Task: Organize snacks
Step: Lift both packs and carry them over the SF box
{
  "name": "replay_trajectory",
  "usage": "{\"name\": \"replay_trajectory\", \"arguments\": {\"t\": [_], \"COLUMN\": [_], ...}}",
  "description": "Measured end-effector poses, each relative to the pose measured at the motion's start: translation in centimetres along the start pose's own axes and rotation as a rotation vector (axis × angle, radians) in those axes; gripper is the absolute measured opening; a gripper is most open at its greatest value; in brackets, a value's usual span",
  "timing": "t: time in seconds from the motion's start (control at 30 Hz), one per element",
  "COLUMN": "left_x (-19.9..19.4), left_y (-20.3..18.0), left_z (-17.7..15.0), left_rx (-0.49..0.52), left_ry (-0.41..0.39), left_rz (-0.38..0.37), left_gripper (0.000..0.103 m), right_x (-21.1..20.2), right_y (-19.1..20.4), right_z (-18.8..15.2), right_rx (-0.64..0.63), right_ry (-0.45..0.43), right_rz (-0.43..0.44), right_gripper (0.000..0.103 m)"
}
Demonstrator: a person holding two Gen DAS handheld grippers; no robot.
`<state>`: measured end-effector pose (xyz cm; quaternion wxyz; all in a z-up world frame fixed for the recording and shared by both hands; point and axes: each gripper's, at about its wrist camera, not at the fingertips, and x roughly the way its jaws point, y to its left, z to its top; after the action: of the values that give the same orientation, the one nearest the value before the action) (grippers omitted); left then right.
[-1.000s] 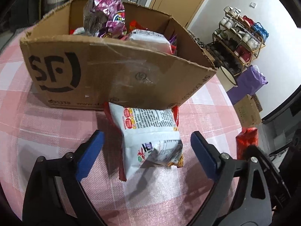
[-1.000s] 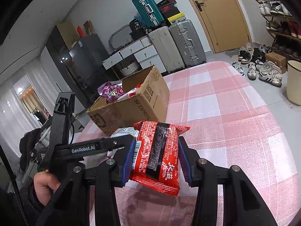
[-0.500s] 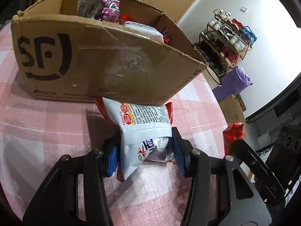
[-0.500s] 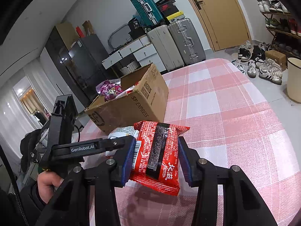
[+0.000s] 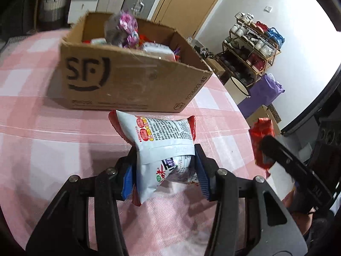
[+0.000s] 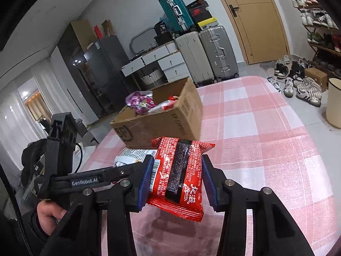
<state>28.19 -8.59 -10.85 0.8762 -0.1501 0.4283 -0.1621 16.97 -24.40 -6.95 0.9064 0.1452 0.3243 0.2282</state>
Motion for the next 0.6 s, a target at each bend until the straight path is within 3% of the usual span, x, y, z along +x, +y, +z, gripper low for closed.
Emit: {"name": "replay_trajectory", "arguments": {"t": [0.23,0.6], "left_x": [-5.9,-18.2], "left_y": [-1.6,-0.1], "left_z": [-0.7,-2.6], "left_rx": [0.050,0.096], "left_ry": [-0.081,-0.214], "left_rz": [0.023,0.044], "left_gripper": [0.046,0.047], "right_x": [-0.9,-2.9], "right_y": [3.1,7.9], "right_z": [0.3,1.5], "right_rx": [-0.040,-0.100], "right_ry": [-0.007,-0.006], "right_rz": [0.019,0.027], "right_gripper": [0.045,0.045]}}
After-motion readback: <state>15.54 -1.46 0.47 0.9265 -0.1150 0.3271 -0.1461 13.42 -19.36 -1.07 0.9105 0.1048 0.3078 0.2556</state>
